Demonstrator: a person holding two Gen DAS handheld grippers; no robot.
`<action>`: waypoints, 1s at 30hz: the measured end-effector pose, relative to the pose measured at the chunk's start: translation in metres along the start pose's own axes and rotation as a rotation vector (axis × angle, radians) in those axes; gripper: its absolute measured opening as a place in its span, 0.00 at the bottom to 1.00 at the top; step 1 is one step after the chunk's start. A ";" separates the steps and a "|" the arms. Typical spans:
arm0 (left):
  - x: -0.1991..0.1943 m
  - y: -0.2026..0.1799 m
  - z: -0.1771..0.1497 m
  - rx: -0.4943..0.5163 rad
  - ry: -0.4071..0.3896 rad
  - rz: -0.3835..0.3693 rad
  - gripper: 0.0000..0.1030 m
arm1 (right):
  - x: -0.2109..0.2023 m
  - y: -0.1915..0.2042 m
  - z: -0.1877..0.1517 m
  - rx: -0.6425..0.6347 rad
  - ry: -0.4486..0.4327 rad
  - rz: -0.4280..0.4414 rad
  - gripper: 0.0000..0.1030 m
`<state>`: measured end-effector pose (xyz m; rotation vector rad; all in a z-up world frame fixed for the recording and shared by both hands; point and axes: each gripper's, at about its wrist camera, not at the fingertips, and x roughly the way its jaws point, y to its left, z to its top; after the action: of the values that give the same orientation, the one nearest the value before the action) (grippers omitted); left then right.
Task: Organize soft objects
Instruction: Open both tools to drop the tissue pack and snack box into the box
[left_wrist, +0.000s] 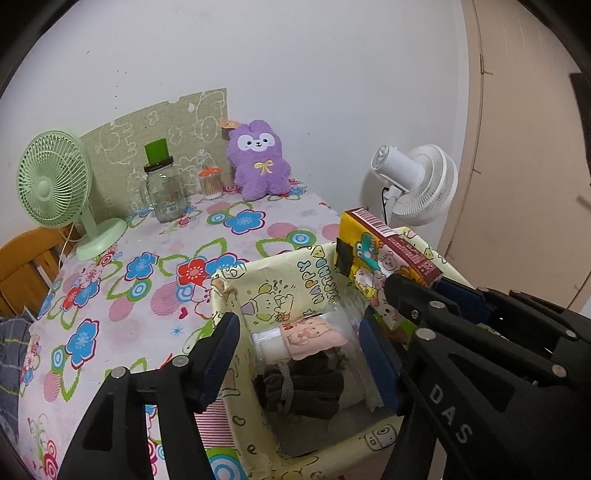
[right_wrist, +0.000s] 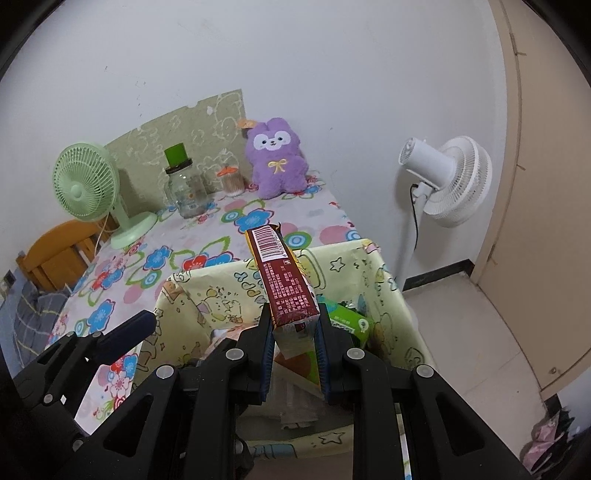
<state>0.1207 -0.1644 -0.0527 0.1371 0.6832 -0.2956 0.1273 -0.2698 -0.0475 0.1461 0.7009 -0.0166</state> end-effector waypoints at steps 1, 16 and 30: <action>0.000 0.001 0.000 0.000 0.004 -0.001 0.69 | 0.001 0.001 0.000 0.000 0.003 0.003 0.22; -0.009 0.014 -0.008 -0.006 0.010 0.021 0.77 | 0.003 0.019 -0.003 -0.031 0.037 0.011 0.28; -0.038 0.046 -0.020 -0.055 -0.027 0.064 0.83 | -0.021 0.046 -0.011 -0.055 -0.011 -0.002 0.66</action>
<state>0.0956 -0.1078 -0.0422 0.1022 0.6584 -0.2167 0.1071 -0.2230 -0.0359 0.0921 0.6899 0.0004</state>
